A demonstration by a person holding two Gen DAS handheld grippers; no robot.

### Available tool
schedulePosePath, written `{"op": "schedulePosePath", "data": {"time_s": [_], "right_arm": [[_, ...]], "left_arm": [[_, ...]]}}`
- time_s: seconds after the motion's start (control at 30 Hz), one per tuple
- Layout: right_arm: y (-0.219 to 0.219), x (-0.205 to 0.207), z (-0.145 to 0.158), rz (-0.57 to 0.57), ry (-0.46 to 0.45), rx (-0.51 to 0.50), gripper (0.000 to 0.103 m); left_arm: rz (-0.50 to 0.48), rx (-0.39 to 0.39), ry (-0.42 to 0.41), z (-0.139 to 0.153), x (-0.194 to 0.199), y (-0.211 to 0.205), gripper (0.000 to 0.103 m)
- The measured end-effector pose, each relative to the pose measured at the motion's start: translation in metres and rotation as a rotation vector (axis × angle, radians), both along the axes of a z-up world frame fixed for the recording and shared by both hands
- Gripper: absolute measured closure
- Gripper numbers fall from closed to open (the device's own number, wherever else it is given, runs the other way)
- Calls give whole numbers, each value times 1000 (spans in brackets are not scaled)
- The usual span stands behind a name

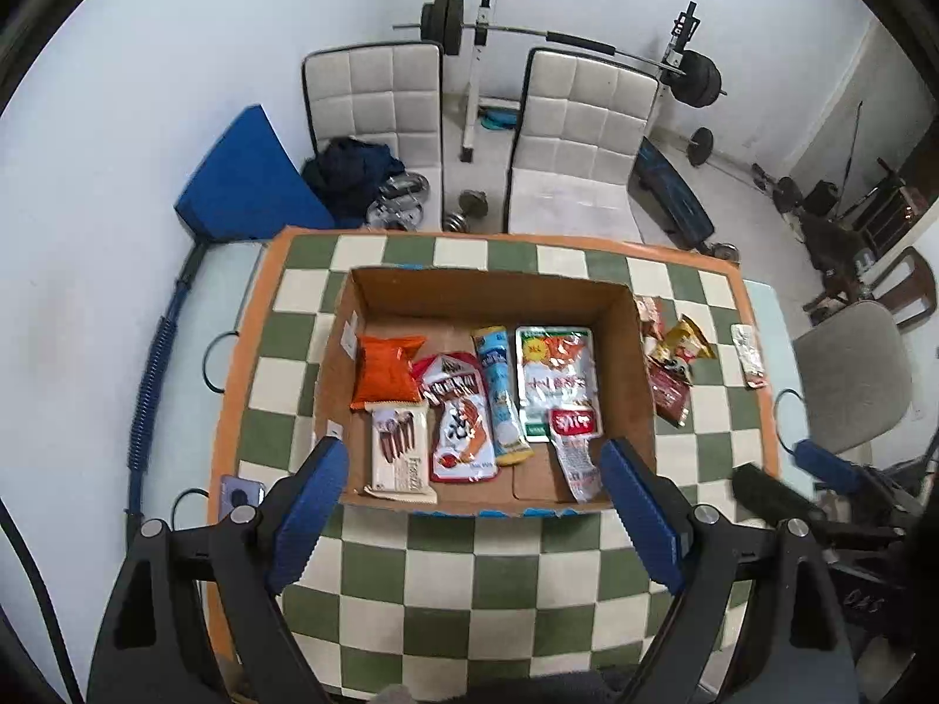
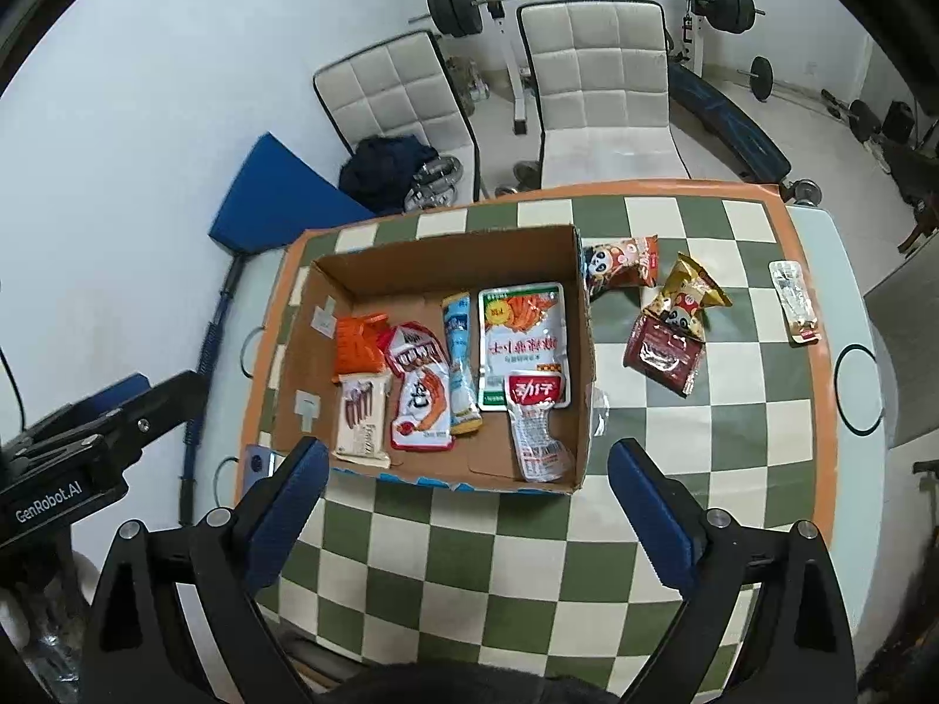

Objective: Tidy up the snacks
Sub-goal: 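Raise both grippers and move them toward the remaining snacks, then grasp the yellow GUOBA bag with the left gripper while the right grasps the clear sauce packet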

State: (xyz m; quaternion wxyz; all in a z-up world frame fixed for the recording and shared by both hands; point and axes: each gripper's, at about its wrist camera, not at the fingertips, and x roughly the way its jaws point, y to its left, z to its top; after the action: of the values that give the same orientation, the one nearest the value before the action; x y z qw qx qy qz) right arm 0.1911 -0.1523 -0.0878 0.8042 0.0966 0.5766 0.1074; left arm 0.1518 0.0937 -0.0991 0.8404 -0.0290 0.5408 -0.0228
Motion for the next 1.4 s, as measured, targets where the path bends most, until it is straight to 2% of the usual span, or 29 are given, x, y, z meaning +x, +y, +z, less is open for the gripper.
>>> {"op": "schedulePosePath", "data": {"time_s": [0.1,0.2,0.33,0.5,0.63,0.87,0.97,1.13,1.4], "right_arm": [[-23,-3,4,-36,-62,-31,5],[-54,0,6,-71,-83,-67,5],[-103,11,3,-141,-71,-83,5],[-175,32,-10,-208,-29,-88,5],[-232,53,-32,-252,18,-66,5],[-311,104,-102,-253,134,-90,5],[-334,127,-136,-241,173,-102,5],[-355,166,-198,-202,245,-128,5],[-345,212,-275,-104,341,-201,6]], "left_arm": [[3,60,-22,-2,5,-16,15],[-6,45,-17,-8,18,-37,15],[-60,-21,37,-22,50,-77,15],[-213,-25,135,-53,101,-159,15],[-276,11,224,-94,141,-217,15],[-341,131,381,-183,184,-287,15],[-343,143,438,-214,190,-305,15],[-351,182,489,-250,197,-332,15],[-360,256,514,-282,210,-356,15]]}}
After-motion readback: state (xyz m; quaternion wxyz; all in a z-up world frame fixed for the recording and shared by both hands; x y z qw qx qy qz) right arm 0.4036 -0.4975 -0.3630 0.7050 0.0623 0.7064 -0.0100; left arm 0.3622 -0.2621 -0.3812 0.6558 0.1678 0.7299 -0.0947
